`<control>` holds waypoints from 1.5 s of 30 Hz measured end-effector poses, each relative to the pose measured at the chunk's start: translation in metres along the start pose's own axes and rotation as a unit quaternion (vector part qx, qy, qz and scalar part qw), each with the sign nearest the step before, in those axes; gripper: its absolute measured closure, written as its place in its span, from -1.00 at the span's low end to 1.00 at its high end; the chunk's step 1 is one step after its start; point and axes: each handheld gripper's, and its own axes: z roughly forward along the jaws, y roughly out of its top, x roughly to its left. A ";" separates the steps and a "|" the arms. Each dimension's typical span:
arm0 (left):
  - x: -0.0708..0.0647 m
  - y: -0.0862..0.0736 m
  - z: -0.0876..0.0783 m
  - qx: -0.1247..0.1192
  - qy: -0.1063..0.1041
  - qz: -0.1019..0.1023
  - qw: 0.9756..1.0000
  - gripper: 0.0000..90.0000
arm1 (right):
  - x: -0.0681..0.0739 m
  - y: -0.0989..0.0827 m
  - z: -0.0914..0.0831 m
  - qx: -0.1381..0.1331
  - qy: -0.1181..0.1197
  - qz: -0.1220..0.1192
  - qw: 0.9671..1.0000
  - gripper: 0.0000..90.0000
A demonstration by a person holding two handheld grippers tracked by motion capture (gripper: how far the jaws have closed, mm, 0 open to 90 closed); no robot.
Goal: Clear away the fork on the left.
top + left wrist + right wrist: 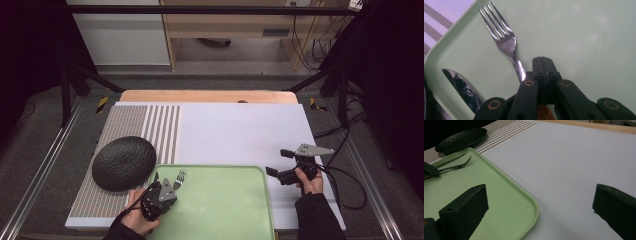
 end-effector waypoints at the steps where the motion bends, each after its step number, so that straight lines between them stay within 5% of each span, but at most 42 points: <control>1: 0.001 0.000 0.000 0.001 0.001 0.000 1.000 0.99 | 0.000 0.000 0.000 0.000 0.000 0.000 1.000 -0.99; 45: 0.018 -0.015 -0.005 0.005 0.009 -0.019 1.000 0.97 | 0.000 0.000 0.000 0.001 0.001 0.000 1.000 -1.00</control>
